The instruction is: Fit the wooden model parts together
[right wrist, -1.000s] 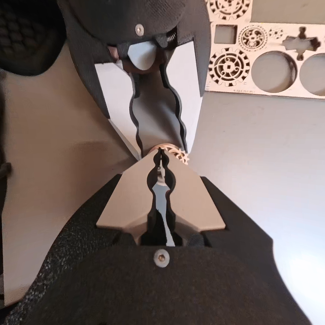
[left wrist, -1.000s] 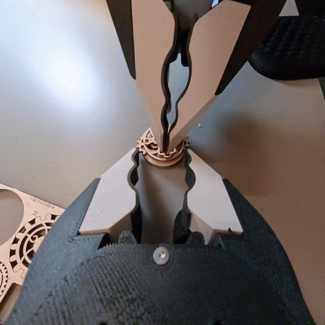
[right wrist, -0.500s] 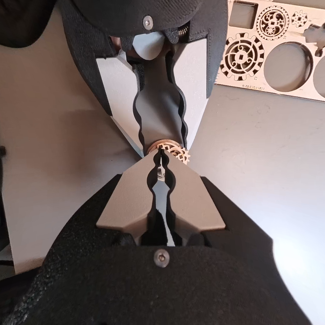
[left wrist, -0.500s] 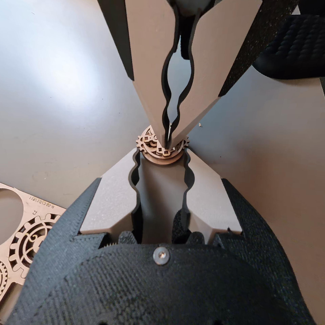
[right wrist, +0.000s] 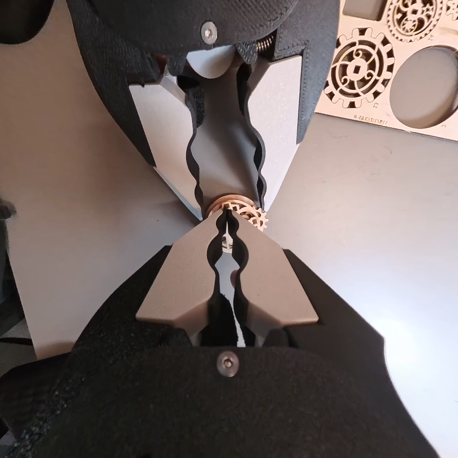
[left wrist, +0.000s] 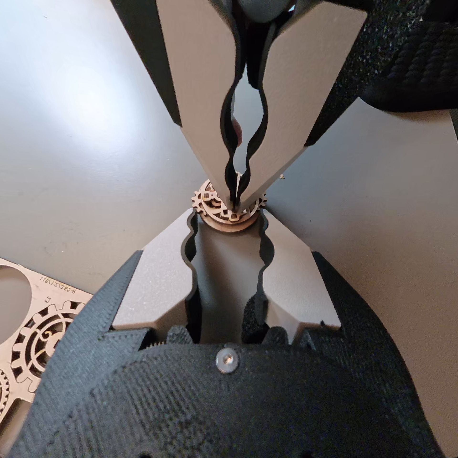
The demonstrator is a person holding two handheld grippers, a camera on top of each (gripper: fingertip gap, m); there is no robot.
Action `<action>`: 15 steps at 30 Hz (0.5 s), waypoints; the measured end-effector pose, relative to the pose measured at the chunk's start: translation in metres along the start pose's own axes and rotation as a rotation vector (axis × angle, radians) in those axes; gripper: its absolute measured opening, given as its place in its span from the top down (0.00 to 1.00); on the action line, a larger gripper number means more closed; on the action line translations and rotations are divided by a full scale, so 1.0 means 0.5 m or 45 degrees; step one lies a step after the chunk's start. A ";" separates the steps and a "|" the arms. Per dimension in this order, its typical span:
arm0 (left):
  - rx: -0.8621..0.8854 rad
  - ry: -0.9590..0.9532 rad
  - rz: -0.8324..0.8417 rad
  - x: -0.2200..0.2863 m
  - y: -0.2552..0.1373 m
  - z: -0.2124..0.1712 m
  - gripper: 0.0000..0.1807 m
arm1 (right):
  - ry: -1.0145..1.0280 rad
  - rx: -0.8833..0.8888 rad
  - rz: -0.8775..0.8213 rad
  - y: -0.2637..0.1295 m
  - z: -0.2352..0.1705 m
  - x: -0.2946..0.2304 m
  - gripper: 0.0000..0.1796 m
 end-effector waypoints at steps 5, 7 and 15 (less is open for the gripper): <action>0.000 -0.007 -0.007 0.000 0.000 0.000 0.73 | -0.010 -0.051 -0.013 0.001 0.006 -0.002 1.00; 0.000 -0.002 -0.004 0.000 0.000 0.000 0.73 | -0.009 -0.037 -0.013 0.000 0.005 -0.002 1.00; -0.001 -0.005 -0.023 -0.001 -0.002 -0.001 0.73 | 0.190 0.278 -0.047 -0.077 -0.039 0.022 1.00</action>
Point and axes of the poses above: each gripper's, where its closed fingertips meet, y out along the fingers, z out of its top, x = y × z across the jaws, the point moved 6 cm from there along -y, back along the fingers, and after that the axes turned 3 degrees about x, right-handed, at the moved point
